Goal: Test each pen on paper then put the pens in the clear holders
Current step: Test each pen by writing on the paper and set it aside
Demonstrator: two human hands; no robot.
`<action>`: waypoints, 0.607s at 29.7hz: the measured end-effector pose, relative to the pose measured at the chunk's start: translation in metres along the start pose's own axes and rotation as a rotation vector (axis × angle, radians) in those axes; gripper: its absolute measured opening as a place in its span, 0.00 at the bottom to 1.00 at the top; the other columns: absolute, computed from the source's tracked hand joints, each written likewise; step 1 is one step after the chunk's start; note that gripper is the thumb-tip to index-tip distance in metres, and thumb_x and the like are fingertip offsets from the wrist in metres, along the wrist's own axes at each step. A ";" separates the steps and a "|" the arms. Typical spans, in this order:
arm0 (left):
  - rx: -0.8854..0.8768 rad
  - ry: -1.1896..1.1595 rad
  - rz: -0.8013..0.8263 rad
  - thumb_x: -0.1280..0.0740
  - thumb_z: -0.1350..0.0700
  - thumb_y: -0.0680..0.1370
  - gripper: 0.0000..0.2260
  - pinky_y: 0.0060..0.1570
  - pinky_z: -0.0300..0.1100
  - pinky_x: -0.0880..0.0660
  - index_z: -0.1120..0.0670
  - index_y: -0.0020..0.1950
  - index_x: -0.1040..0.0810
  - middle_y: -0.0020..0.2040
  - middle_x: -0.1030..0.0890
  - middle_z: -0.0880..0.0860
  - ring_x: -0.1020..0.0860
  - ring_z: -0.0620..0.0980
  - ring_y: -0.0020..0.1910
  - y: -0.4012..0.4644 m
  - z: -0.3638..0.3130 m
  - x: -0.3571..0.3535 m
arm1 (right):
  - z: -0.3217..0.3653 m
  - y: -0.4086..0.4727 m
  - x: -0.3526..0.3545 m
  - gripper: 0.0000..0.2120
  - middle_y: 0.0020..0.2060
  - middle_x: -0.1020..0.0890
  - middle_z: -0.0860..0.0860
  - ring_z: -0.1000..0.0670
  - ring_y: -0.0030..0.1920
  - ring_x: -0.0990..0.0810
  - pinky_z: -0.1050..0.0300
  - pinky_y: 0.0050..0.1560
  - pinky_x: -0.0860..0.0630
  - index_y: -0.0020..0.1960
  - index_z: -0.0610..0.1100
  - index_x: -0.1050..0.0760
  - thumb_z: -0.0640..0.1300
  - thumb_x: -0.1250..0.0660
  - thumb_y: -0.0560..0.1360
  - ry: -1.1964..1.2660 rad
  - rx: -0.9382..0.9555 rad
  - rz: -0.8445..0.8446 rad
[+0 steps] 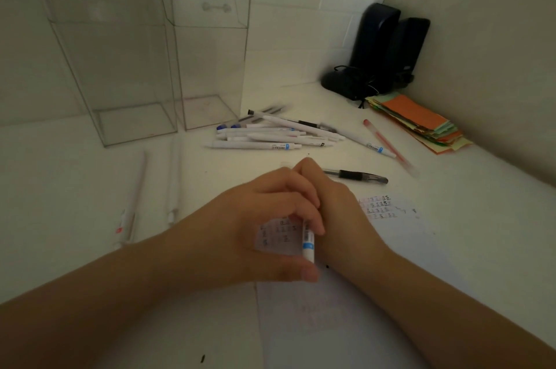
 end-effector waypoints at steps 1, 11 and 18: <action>-0.015 0.011 -0.002 0.27 0.48 0.67 0.13 0.52 0.30 0.31 0.49 0.49 0.22 0.53 0.28 0.41 0.26 0.41 0.54 0.000 -0.001 0.000 | 0.001 0.000 -0.001 0.14 0.27 0.30 0.58 0.56 0.29 0.29 0.57 0.29 0.30 0.36 0.56 0.40 0.42 0.39 0.75 -0.006 0.009 0.005; 0.107 0.310 -0.096 0.34 0.42 0.67 0.12 0.45 0.37 0.28 0.44 0.45 0.30 0.47 0.28 0.41 0.27 0.42 0.47 -0.009 0.025 0.030 | -0.012 -0.001 0.020 0.17 0.38 0.26 0.58 0.61 0.39 0.29 0.70 0.42 0.33 0.63 0.61 0.32 0.46 0.38 0.76 -0.143 -0.142 -0.076; 0.375 0.612 -0.043 0.52 0.32 0.64 0.19 0.36 0.32 0.37 0.45 0.35 0.34 0.37 0.30 0.42 0.33 0.40 0.39 -0.019 0.060 0.038 | -0.057 0.001 0.048 0.20 0.68 0.35 0.50 0.47 0.68 0.40 0.49 0.67 0.43 0.70 0.51 0.40 0.47 0.46 0.79 -0.702 -0.444 0.033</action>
Point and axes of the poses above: each hand's wrist, its own y-axis towards the middle knuckle, its own x-axis out of the back of the hand, z = x × y, the point moved 9 cm from there along y, towards the middle knuckle
